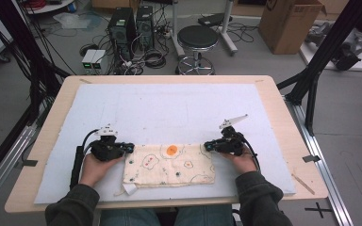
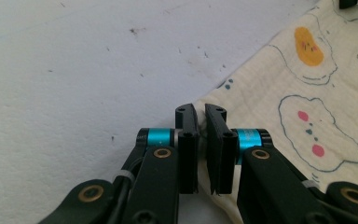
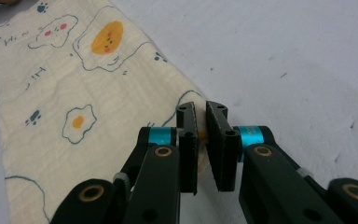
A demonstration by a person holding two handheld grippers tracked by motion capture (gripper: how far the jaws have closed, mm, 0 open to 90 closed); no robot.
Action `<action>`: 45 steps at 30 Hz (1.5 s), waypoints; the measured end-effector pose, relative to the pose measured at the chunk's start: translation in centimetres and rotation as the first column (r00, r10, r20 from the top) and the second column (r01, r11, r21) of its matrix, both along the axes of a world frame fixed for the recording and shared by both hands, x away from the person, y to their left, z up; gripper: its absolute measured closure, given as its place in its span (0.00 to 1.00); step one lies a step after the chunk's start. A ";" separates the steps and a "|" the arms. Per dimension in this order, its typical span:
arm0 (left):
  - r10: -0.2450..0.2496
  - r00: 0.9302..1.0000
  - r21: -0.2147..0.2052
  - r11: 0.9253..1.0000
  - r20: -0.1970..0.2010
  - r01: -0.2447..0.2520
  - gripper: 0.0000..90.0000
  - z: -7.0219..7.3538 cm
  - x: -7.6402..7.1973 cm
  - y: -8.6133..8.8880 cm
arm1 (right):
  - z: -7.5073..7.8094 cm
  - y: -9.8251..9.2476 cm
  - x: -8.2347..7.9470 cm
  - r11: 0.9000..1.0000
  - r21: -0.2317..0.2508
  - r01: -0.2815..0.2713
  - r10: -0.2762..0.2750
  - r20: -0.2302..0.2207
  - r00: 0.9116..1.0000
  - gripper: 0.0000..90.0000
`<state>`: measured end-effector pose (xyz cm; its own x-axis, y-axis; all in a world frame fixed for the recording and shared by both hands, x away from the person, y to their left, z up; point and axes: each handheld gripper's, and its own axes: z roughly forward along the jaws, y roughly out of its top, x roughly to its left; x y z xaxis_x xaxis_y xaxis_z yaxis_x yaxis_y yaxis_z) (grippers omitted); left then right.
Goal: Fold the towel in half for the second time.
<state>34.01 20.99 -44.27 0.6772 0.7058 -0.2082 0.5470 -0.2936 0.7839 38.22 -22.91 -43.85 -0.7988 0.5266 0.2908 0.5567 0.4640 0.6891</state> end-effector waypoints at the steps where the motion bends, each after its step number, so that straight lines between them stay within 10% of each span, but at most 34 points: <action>1: 0.002 1.000 -0.004 1.000 0.003 -0.002 0.93 0.1 0.0 0.1 | 0.0 0.0 0.0 1.000 0.001 0.002 -0.002 0.002 1.000 0.93; 18: 0.050 0.998 -0.047 0.998 0.037 -0.048 0.94 1.0 0.4 0.6 | 0.6 -0.2 0.7 1.000 0.011 0.017 -0.018 0.024 1.000 0.94; 36: 0.134 0.989 -0.092 0.988 0.068 -0.128 0.94 3.6 5.5 0.3 | 3.9 -0.1 5.9 0.995 0.022 0.096 -0.097 0.044 0.994 0.95; 45: 0.141 0.989 -0.054 0.989 0.046 -0.139 0.94 2.5 6.1 0.2 | 2.0 0.2 7.3 0.990 0.019 0.140 -0.140 -0.013 0.990 0.95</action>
